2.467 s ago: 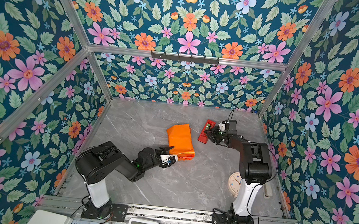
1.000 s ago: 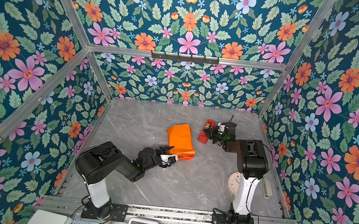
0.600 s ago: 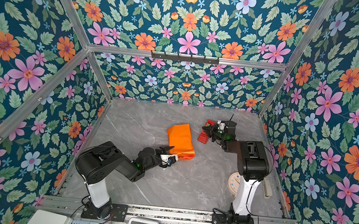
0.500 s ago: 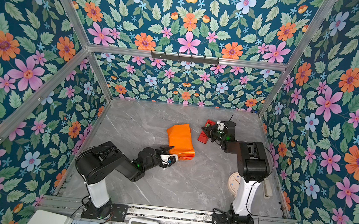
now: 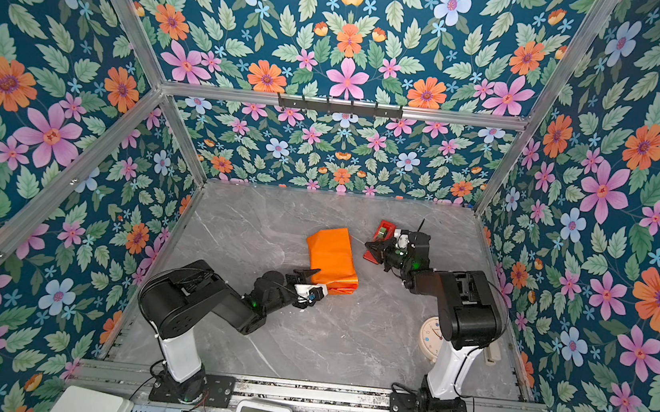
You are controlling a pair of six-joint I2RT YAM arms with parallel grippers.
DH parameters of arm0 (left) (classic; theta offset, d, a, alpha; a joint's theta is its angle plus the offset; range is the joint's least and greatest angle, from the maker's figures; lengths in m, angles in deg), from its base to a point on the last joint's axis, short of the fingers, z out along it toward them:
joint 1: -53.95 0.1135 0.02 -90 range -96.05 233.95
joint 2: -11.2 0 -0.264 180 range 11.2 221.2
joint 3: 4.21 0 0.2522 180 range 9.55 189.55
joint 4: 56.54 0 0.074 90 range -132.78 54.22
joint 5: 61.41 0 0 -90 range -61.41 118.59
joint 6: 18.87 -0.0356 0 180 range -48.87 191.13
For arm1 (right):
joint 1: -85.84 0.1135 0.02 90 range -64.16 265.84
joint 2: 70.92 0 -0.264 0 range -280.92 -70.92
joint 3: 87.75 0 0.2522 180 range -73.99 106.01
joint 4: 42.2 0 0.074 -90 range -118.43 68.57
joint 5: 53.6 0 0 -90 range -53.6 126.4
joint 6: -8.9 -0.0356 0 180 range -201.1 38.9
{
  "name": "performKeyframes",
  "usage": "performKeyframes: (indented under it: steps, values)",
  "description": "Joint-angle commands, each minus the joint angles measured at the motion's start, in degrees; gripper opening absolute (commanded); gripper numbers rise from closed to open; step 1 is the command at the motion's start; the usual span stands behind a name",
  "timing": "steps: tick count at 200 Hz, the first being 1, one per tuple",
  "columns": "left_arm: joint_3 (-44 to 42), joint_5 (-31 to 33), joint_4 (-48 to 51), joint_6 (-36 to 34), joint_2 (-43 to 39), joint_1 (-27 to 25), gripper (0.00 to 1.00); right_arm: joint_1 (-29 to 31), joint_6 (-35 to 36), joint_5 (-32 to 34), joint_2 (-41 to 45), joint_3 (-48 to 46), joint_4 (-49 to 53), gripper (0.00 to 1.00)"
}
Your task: Wrap the gift box in paper
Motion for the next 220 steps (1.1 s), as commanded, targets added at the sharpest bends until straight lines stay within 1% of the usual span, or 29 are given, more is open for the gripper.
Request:
performKeyframes:
  steps: [1,50,94,135,189,220]
  values:
    - [0.1,0.3,5.0,0.5,0.4,0.0,0.67,0.7,0.2,-0.6,0.7,-1.5,-2.7,0.00]
    - [0.0,0.3,5.0,0.4,0.4,0.0,0.67,1.5,0.1,0.2,-0.3,-4.2,-4.1,0.00]
    - [0.0,0.3,5.0,0.4,0.4,0.0,0.67,1.5,1.5,2.7,-1.8,-6.2,-3.3,0.00]
    - [0.0,0.3,5.0,0.3,0.4,0.0,0.67,0.1,3.2,5.2,-3.9,-7.0,-2.3,0.00]
    - [0.1,0.4,5.2,0.4,0.4,0.0,0.67,-1.7,7.5,7.0,-7.2,-4.6,4.9,0.00]
    - [0.1,0.3,5.2,0.4,0.4,-0.1,0.67,-2.6,10.4,7.8,-7.5,-3.5,9.7,0.00]
